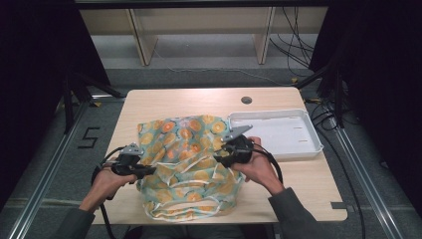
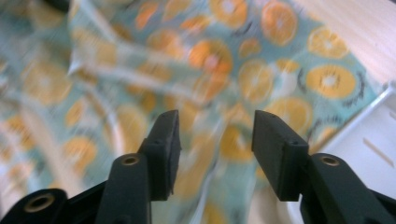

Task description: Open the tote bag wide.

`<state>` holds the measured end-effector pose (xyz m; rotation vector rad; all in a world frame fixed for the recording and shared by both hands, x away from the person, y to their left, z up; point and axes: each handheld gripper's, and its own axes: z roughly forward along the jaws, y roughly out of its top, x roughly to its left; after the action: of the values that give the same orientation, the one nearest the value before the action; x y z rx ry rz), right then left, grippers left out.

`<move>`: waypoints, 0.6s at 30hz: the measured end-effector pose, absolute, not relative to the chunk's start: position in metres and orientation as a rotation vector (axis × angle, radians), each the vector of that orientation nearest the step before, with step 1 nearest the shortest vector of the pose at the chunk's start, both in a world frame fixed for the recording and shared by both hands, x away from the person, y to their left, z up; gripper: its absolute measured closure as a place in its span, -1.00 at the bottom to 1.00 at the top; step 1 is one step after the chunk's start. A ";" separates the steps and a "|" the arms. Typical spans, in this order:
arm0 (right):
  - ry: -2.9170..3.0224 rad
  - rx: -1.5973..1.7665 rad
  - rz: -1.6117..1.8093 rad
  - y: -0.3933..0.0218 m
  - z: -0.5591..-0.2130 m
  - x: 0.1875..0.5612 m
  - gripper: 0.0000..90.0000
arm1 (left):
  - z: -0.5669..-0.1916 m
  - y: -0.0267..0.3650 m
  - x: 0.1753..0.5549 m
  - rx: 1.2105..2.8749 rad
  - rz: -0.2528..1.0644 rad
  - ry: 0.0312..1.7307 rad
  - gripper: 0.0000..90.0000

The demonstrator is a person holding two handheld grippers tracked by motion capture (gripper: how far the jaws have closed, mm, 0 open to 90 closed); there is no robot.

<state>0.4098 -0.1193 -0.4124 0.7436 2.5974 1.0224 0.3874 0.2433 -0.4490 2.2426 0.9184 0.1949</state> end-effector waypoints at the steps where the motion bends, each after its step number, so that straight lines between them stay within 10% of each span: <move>1: 2.606 0.745 0.996 -0.123 -0.412 0.400 0.10 | -0.449 0.244 0.387 2.239 0.204 0.909 0.95; 11: 2.711 0.735 0.897 -0.129 -0.448 0.369 -0.14 | -0.447 0.247 0.387 2.219 0.213 0.921 0.94; 16: 2.746 0.615 0.771 -0.122 -0.459 0.374 0.87 | -0.445 0.251 0.386 2.225 0.192 0.916 0.94; 18: 2.701 0.619 0.874 -0.123 -0.448 0.376 0.99 | -0.438 0.256 0.384 2.198 0.190 0.923 0.94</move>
<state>0.3759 -0.1235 -0.4483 0.6194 2.7010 0.8744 0.3836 0.2561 -0.4380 2.1981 0.9234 0.1905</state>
